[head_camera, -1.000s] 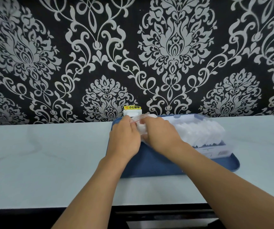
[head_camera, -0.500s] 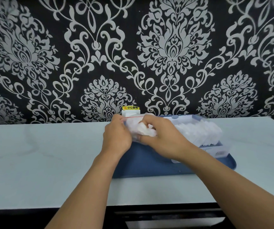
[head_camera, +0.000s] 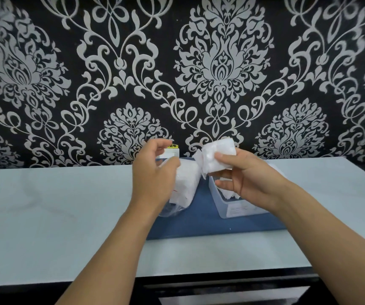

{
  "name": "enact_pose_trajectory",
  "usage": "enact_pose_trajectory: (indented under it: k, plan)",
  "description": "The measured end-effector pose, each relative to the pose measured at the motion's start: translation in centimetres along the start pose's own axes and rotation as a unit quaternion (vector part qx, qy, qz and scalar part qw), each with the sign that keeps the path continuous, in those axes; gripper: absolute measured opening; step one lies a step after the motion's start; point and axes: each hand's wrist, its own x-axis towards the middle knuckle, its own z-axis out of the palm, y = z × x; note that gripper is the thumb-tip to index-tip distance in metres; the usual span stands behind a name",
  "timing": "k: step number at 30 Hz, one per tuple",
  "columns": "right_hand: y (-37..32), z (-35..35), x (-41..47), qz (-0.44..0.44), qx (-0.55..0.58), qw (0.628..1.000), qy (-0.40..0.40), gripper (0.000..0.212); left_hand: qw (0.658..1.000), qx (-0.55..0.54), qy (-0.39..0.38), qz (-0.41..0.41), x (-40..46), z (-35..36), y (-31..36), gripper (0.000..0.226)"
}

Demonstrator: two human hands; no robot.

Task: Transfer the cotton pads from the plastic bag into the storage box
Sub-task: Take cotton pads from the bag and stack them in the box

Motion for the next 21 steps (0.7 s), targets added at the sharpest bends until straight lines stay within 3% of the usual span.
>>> enact_pose_trajectory:
  k: [4, 6, 8, 10, 13, 21]
  plan:
    - [-0.3, -0.2, -0.1, -0.01, 0.053, 0.998, 0.028, 0.018, 1.0, 0.025, -0.006, 0.001, -0.6, 1.3, 0.1, 0.032]
    - [-0.3, -0.3, -0.1, -0.012, 0.064, 0.997, 0.029, 0.016, 0.995, -0.072, -0.03, -0.067, -0.5, 1.6, 0.7, 0.021]
    - [-0.1, -0.2, -0.1, -0.013, 0.058, 0.998, 0.011, 0.019, 0.957, -0.222, -0.091, -0.163, -0.7, 2.0, 1.5, 0.018]
    - [0.2, -0.1, 0.0, -0.015, 0.036, 0.999, -0.009, 0.023, 0.93, -0.282, -0.141, -0.192, -1.1, 2.5, 1.8, 0.024]
    - [0.3, -0.2, 0.2, -0.022, 0.012, 1.0, -0.017, 0.021, 0.918, -0.311, -0.153, -0.191, -1.5, 3.0, 1.7, 0.026]
    - [0.5, -0.8, 0.8, -0.039, -0.016, 0.998, -0.052, 0.034, 0.926, -0.29, -0.13, -0.203, -1.4, 3.1, 1.3, 0.024]
